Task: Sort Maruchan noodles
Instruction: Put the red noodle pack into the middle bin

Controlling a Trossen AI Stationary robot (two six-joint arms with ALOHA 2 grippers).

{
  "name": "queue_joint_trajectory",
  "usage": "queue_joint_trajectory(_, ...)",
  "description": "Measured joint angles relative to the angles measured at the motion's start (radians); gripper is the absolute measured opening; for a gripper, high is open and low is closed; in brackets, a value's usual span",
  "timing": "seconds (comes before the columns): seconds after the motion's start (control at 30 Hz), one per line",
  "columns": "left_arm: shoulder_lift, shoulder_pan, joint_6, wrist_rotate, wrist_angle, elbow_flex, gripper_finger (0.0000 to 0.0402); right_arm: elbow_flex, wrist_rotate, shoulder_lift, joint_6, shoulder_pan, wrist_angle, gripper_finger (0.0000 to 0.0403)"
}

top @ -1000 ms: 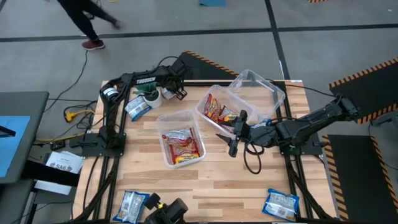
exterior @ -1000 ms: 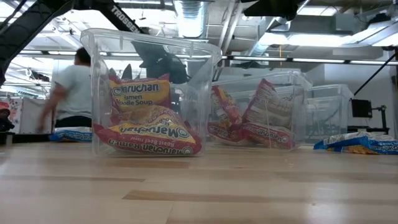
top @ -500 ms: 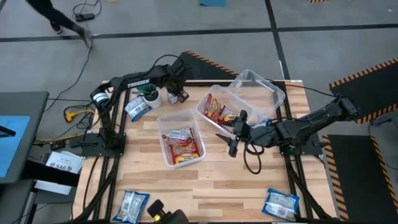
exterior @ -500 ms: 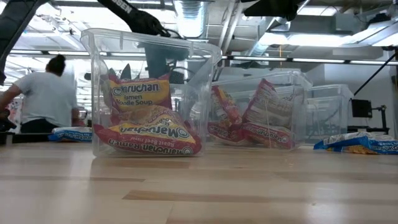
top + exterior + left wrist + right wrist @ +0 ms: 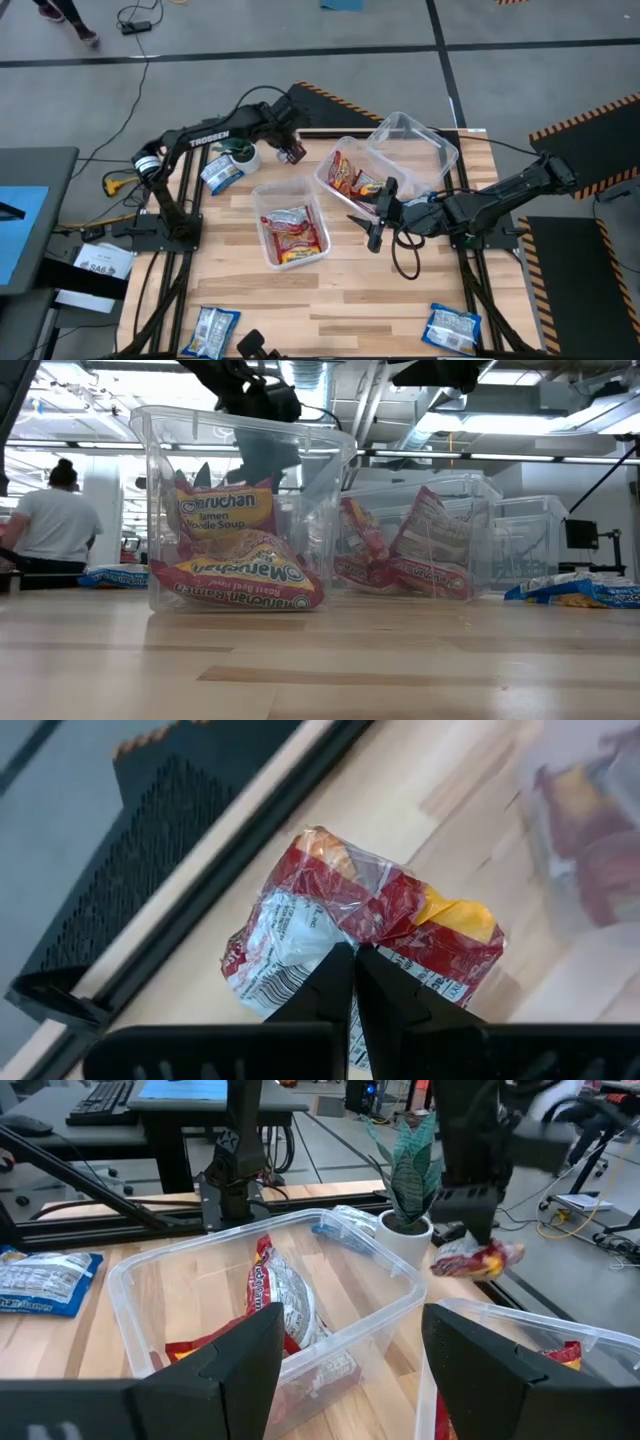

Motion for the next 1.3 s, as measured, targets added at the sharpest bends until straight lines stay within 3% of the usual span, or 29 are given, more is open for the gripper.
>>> queue_joint_trajectory(0.47,-0.155,-0.010,-0.022,-0.014,0.070,0.002,0.0000,0.000,0.000,0.000,0.002,0.000,0.000,0.0260)
queue_joint_trajectory(0.77,-0.183,-0.033,-0.003,0.009,0.241,0.002,0.0000,0.000,0.014,0.000,-0.043,-0.006,0.011,0.0260)
queue_joint_trajectory(0.87,-0.182,-0.055,-0.002,0.052,0.314,0.002,0.0000,0.000,0.082,-0.008,-0.093,0.016,0.016,0.0260)
queue_joint_trajectory(1.17,-0.180,-0.182,-0.030,0.237,0.478,-0.002,0.0000,0.000,0.443,-0.010,-0.212,0.152,0.019,0.0260)
queue_joint_trajectory(1.3,-0.178,-0.255,-0.011,0.246,0.504,-0.009,0.0000,0.000,0.527,-0.010,-0.215,0.190,0.018,0.0260)
